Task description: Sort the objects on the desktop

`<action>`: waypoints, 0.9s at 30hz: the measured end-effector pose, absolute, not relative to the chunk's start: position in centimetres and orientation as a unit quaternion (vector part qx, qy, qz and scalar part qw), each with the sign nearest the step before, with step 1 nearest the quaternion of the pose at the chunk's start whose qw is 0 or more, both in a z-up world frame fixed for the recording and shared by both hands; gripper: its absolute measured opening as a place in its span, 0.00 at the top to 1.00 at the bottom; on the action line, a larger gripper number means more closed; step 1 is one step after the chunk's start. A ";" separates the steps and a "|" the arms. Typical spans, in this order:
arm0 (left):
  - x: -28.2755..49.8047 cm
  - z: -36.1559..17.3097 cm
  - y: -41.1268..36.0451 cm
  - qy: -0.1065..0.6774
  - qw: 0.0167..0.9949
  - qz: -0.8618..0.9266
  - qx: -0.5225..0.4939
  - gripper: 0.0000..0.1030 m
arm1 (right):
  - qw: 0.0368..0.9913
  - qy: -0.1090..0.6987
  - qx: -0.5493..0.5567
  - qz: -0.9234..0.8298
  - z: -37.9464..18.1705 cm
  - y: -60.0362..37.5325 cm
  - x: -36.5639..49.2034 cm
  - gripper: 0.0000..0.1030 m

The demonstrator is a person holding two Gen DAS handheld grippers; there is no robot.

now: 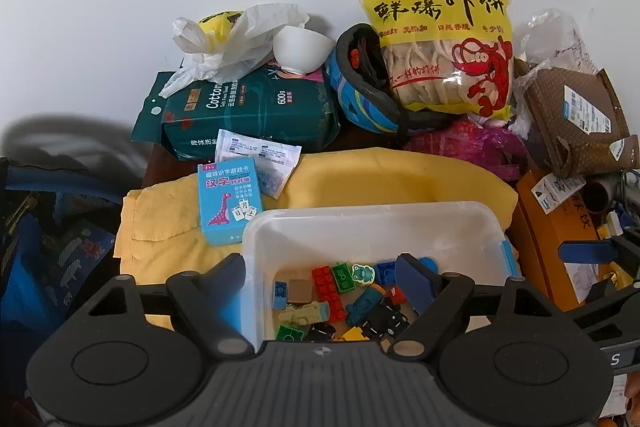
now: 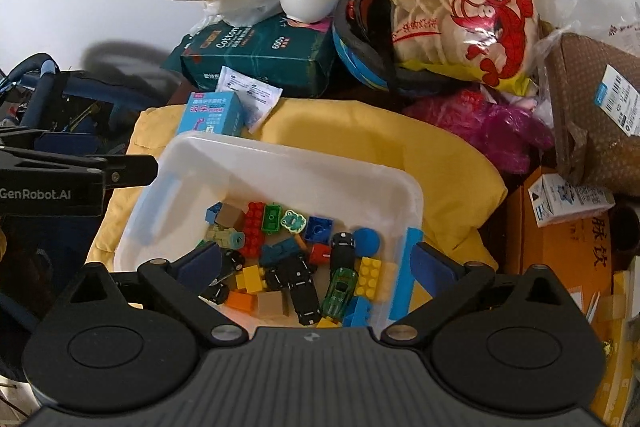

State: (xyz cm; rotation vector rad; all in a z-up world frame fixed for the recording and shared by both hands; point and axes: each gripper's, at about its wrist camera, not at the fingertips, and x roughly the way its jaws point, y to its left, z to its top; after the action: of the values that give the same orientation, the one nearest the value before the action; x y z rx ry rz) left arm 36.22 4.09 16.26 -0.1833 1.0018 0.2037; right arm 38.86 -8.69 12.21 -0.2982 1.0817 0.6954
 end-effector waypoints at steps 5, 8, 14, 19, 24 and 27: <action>36.2 16.3 3.8 0.482 0.867 0.093 -0.087 0.18 | 0.789 0.501 -0.145 0.325 12.4 -8.7 38.7 0.00; 36.1 16.3 3.8 0.483 0.866 0.093 -0.087 0.18 | 0.789 0.498 -0.154 0.324 12.4 -8.7 38.5 0.00; 36.2 16.3 3.9 0.488 0.864 0.093 -0.086 0.17 | 0.788 0.500 -0.158 0.324 12.3 -8.6 38.3 0.00; 36.3 16.3 4.0 0.489 0.863 0.094 -0.085 0.17 | 0.787 0.500 -0.155 0.326 12.2 -8.5 38.2 0.00; 36.4 16.1 4.1 0.491 0.862 0.095 -0.085 0.17 | 0.786 0.502 -0.156 0.327 12.2 -8.3 38.2 0.00; 36.4 16.0 4.3 0.491 0.862 0.095 -0.086 0.17 | 0.785 0.503 -0.157 0.327 12.1 -8.1 38.2 0.00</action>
State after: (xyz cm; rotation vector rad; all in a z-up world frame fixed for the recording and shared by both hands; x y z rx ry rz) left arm 36.42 4.30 15.98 -0.1801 1.0304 0.1985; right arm 38.19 -8.11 12.07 -0.3391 1.0844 0.7049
